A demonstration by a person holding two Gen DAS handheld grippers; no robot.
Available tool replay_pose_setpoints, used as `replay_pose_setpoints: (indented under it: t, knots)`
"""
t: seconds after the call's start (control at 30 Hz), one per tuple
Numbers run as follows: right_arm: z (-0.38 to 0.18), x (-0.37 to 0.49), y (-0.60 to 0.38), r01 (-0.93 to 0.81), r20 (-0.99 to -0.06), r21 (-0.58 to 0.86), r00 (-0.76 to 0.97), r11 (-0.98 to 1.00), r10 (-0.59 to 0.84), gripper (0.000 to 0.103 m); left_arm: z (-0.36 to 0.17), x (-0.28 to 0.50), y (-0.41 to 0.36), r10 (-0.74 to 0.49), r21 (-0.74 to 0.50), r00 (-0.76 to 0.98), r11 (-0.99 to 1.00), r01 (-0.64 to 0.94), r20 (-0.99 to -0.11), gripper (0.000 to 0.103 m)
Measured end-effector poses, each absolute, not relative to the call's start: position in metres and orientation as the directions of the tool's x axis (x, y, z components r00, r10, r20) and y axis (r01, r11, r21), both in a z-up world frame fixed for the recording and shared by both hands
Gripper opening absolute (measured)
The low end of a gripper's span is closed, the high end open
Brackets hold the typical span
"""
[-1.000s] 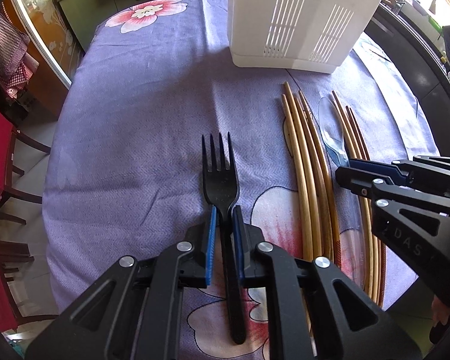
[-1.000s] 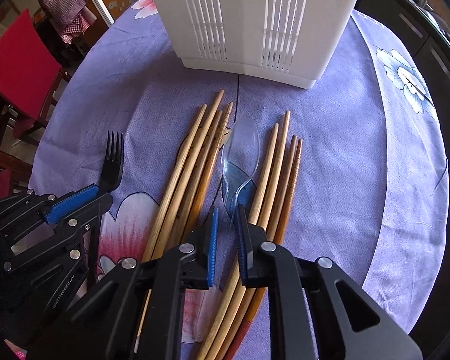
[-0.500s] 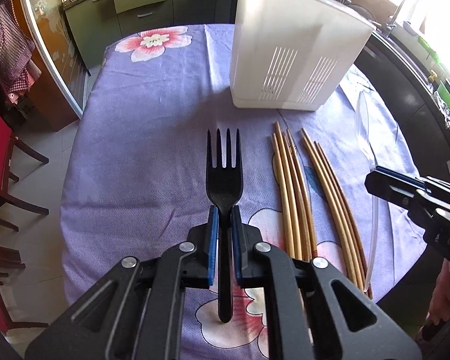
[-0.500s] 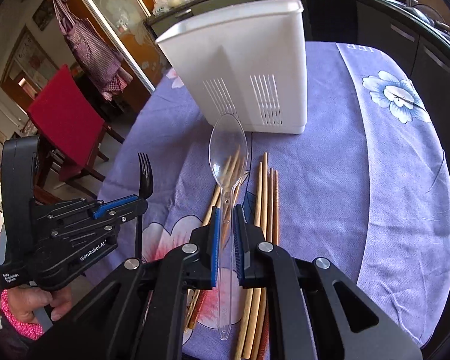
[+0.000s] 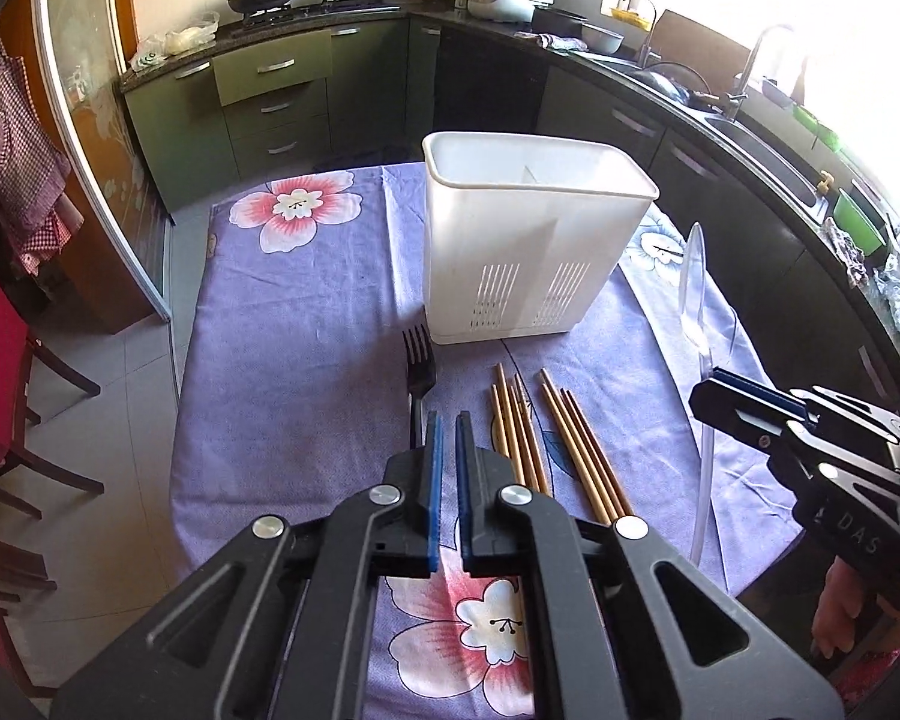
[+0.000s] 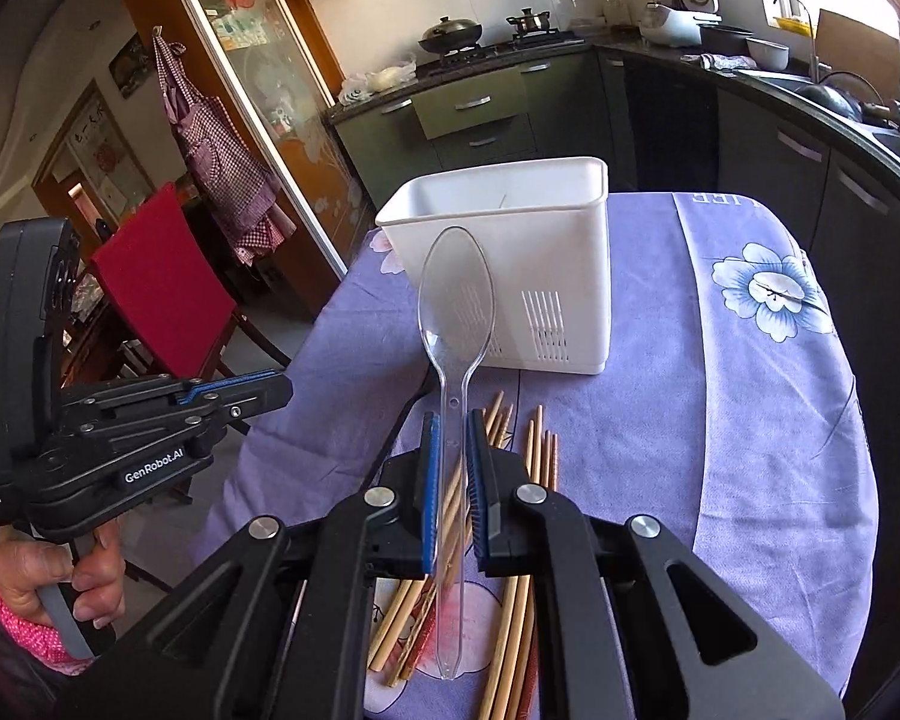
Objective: Organize utensils
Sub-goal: 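Lift the fork with the left gripper over the white holder while the right gripper lifts the spoon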
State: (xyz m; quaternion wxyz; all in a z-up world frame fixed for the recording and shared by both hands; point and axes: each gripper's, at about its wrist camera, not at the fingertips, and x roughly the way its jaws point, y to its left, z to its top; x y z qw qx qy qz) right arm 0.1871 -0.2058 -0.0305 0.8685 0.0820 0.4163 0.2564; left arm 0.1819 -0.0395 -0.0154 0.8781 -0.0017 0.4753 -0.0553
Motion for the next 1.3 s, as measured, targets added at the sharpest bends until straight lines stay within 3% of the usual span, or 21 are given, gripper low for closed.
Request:
replay_pose_setpoints:
  t: [0.2,0.27,0.37,0.57,0.6,0.63,0.77,0.9,1.07,1.2,1.3]
  knots:
    - [-0.029,0.190,-0.206,-0.382,-0.683,0.366,0.509,0.849,0.524,0.010,-0.051,0.215,-0.042,-0.055,-0.015,0.442,0.995,0.094,-0.895,0.007]
    - [-0.032,0.192,-0.207,-0.379,-0.685,0.374,0.502,0.846,0.528,0.010,-0.070,0.232,-0.039,-0.047,-0.016,0.394,0.997,0.082,-0.918,0.020]
    - [-0.038,0.196,-0.208,-0.372,-0.695,0.373,0.495,0.850,0.521,0.010,-0.098,0.253,-0.040,-0.044,-0.015,0.322,0.996,0.093,-0.946,0.027]
    - [-0.043,0.202,-0.213,-0.355,-0.706,0.382,0.484,0.853,0.517,0.010,-0.131,0.273,-0.041,-0.050,-0.026,0.231,0.994,0.104,-0.972,0.026]
    - [-0.044,0.203,-0.213,-0.353,-0.706,0.384,0.483,0.853,0.518,0.010,-0.134,0.274,-0.041,-0.066,-0.044,0.219,0.993,0.106,-0.973,0.023]
    - [-0.044,0.203,-0.213,-0.352,-0.707,0.385,0.482,0.853,0.518,0.010,-0.137,0.276,-0.040,-0.085,-0.063,0.206,0.992,0.109,-0.975,0.010]
    - [-0.045,0.204,-0.213,-0.351,-0.706,0.389,0.480,0.852,0.520,0.010,-0.136,0.277,-0.038,-0.106,-0.086,0.208,0.991,0.105,-0.972,0.008]
    - [-0.042,0.202,-0.216,-0.359,-0.697,0.395,0.483,0.846,0.530,0.010,-0.112,0.261,-0.028,-0.091,-0.062,0.273,0.992,0.113,-0.958,0.008]
    - [-0.030,0.197,-0.221,-0.377,-0.665,0.404,0.505,0.833,0.551,0.010,-0.053,0.226,-0.019,-0.169,-0.125,0.390,0.983,0.138,-0.905,0.008]
    - [-0.014,0.192,-0.224,-0.393,-0.632,0.396,0.539,0.830,0.557,0.010,0.017,0.217,-0.020,-0.240,-0.174,0.564,0.970,0.168,-0.790,0.008]
    - [-0.004,0.189,-0.226,-0.397,-0.609,0.384,0.570,0.834,0.551,0.010,0.058,0.228,-0.021,-0.270,-0.198,0.704,0.963,0.185,-0.657,0.008]
